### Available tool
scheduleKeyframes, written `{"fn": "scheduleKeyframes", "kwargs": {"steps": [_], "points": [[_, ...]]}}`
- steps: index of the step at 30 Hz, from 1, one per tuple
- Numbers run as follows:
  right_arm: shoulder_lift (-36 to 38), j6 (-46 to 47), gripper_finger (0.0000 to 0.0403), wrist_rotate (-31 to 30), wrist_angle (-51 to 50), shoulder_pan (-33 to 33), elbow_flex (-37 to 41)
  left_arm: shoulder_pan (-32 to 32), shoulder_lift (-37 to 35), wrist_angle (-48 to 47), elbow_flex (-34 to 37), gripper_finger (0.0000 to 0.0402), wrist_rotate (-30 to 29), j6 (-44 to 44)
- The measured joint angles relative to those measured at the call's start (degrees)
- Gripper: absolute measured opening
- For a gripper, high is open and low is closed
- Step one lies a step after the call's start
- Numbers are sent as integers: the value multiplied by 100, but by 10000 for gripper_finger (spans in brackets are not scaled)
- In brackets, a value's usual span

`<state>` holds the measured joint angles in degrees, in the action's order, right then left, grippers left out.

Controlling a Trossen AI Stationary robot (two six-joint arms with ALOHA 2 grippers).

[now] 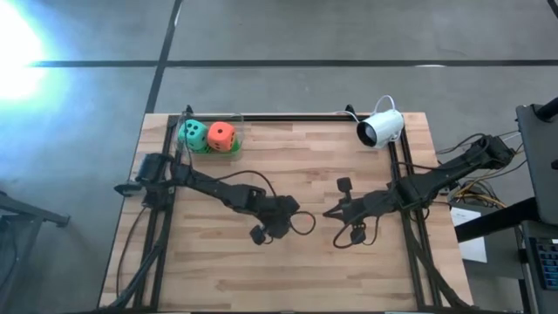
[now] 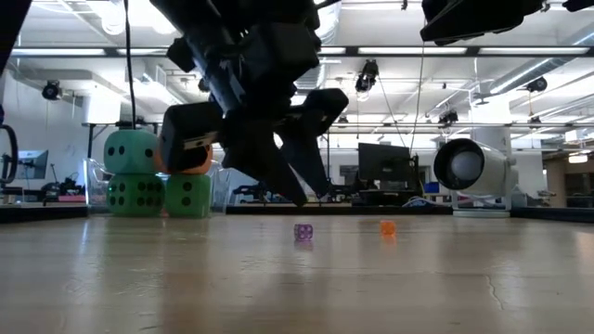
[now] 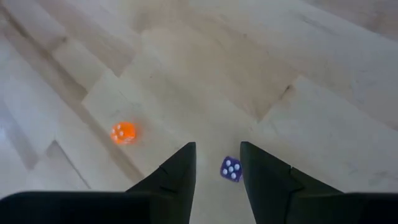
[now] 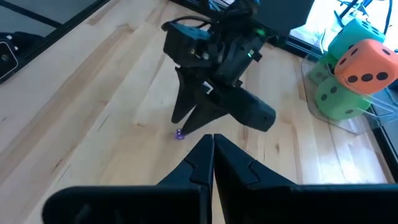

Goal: Pick & Place Dice
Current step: Put the small violet die into the transparent bin

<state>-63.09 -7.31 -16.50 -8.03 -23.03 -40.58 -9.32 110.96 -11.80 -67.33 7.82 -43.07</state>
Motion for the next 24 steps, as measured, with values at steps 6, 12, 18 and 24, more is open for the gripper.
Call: {"fn": "scheduleKeyframes", "kwargs": {"steps": [6,12,18,24], "points": [[0,0,8,3,1,0,0,122,216,10,11,128,584,-178],[0,-20,8,9,16,0,0,187,289,154,11,128,683,-496],[0,-19,8,18,18,0,0,359,314,191,6,128,711,-613],[2,9,8,18,23,0,45,466,367,175,6,128,1208,-653]]}}
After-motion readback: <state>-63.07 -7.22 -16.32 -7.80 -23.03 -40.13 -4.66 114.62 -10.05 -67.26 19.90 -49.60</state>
